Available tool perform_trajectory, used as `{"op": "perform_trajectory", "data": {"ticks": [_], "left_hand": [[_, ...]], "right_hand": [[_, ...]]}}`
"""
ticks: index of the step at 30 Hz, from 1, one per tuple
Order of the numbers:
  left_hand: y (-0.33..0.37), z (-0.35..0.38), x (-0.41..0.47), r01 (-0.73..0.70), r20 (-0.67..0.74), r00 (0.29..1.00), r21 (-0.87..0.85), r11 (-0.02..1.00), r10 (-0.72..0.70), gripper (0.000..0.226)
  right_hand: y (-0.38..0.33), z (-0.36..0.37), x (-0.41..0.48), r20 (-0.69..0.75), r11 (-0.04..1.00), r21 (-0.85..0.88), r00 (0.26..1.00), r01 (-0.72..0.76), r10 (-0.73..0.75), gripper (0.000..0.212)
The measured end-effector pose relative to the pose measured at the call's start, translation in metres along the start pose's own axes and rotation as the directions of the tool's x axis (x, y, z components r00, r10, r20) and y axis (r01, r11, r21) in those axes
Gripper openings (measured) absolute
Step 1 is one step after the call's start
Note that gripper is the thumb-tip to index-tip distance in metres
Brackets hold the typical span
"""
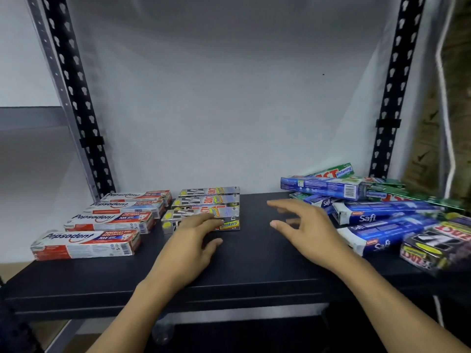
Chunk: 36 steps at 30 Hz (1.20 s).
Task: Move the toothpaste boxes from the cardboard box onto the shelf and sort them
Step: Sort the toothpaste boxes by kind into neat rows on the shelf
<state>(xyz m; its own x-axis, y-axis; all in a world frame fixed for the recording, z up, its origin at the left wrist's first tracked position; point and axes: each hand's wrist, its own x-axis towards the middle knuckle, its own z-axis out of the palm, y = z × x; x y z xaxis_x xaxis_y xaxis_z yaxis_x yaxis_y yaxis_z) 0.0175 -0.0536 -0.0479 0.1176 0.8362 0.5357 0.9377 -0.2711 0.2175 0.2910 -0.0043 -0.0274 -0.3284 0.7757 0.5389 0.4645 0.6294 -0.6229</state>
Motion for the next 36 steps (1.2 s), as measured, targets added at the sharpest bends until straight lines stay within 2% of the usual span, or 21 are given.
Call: {"op": "perform_trajectory", "data": {"ticks": [4, 9, 11, 13, 15, 17, 19, 22, 24, 26, 28, 31, 33, 34, 36], "left_hand": [[0.026, 0.014, 0.006, -0.06, -0.017, 0.998, -0.026, 0.998, 0.06, 0.04], [0.072, 0.039, 0.018, -0.175, -0.002, 0.984, -0.116, 0.978, 0.176, 0.042], [0.09, 0.048, 0.03, -0.23, -0.006, 0.973, -0.093, 0.969, 0.23, 0.041], [0.1, 0.057, 0.045, -0.248, -0.019, 0.969, -0.039, 0.968, 0.247, 0.041], [0.102, 0.065, 0.057, -0.207, -0.012, 0.978, 0.001, 0.978, 0.207, 0.041], [0.099, 0.07, 0.06, -0.144, 0.011, 0.99, 0.029, 0.989, 0.144, 0.041], [0.092, 0.068, 0.06, -0.084, 0.005, 0.996, 0.109, 0.99, 0.084, 0.043], [0.071, 0.056, 0.062, 0.038, -0.052, 0.998, 0.283, 0.959, -0.024, 0.047], [0.059, 0.05, 0.063, 0.105, -0.06, 0.994, 0.332, 0.937, -0.09, 0.044], [0.054, 0.05, 0.062, 0.142, -0.051, 0.99, 0.329, 0.933, -0.133, 0.036], [0.054, 0.052, 0.059, 0.151, -0.072, 0.988, 0.303, 0.941, -0.135, 0.03], [0.052, 0.053, 0.058, 0.141, -0.077, 0.989, 0.294, 0.945, -0.124, 0.028], [0.051, 0.055, 0.057, 0.132, -0.079, 0.99, 0.288, 0.949, -0.114, 0.028], [0.051, 0.055, 0.056, 0.13, -0.084, 0.99, 0.275, 0.953, -0.111, 0.028], [0.054, 0.055, 0.053, 0.122, -0.099, 0.99, 0.224, 0.967, -0.102, 0.027]], "right_hand": [[-0.007, -0.048, -0.018, -0.079, 1.0, -0.027, 0.997, -0.008, 0.006, 0.034], [0.019, -0.109, -0.035, -0.128, 0.948, -0.314, 0.992, -0.049, 0.009, 0.022], [0.03, -0.133, -0.04, -0.148, 0.907, -0.41, 0.988, -0.102, 0.044, 0.022], [0.038, -0.151, -0.045, -0.096, 0.868, -0.471, 0.987, -0.158, 0.128, 0.022], [0.048, -0.157, -0.05, 0.036, 0.829, -0.525, 0.969, -0.19, 0.244, 0.028], [0.058, -0.151, -0.056, 0.148, 0.811, -0.56, 0.943, -0.169, 0.299, 0.044], [0.067, -0.14, -0.059, 0.153, 0.758, -0.639, 0.944, -0.131, 0.292, 0.055], [0.071, -0.126, -0.054, 0.094, 0.653, -0.752, 0.964, -0.094, 0.247, 0.056], [0.074, -0.123, -0.05, 0.085, 0.671, -0.736, 0.973, -0.083, 0.214, 0.054], [0.071, -0.126, -0.05, 0.091, 0.786, -0.611, 0.979, -0.09, 0.183, 0.053], [0.068, -0.136, -0.057, -0.004, 0.883, -0.456, 0.992, -0.113, 0.125, 0.046], [0.076, -0.163, -0.073, -0.156, 0.852, -0.504, 0.985, -0.145, 0.076, 0.027], [0.084, -0.179, -0.085, -0.155, 0.807, -0.536, 0.969, -0.247, 0.193, 0.022], [0.085, -0.183, -0.091, -0.136, 0.783, -0.54, 0.951, -0.307, 0.279, 0.027], [0.088, -0.18, -0.102, -0.114, 0.771, -0.544, 0.94, -0.331, 0.323, 0.053]]}}
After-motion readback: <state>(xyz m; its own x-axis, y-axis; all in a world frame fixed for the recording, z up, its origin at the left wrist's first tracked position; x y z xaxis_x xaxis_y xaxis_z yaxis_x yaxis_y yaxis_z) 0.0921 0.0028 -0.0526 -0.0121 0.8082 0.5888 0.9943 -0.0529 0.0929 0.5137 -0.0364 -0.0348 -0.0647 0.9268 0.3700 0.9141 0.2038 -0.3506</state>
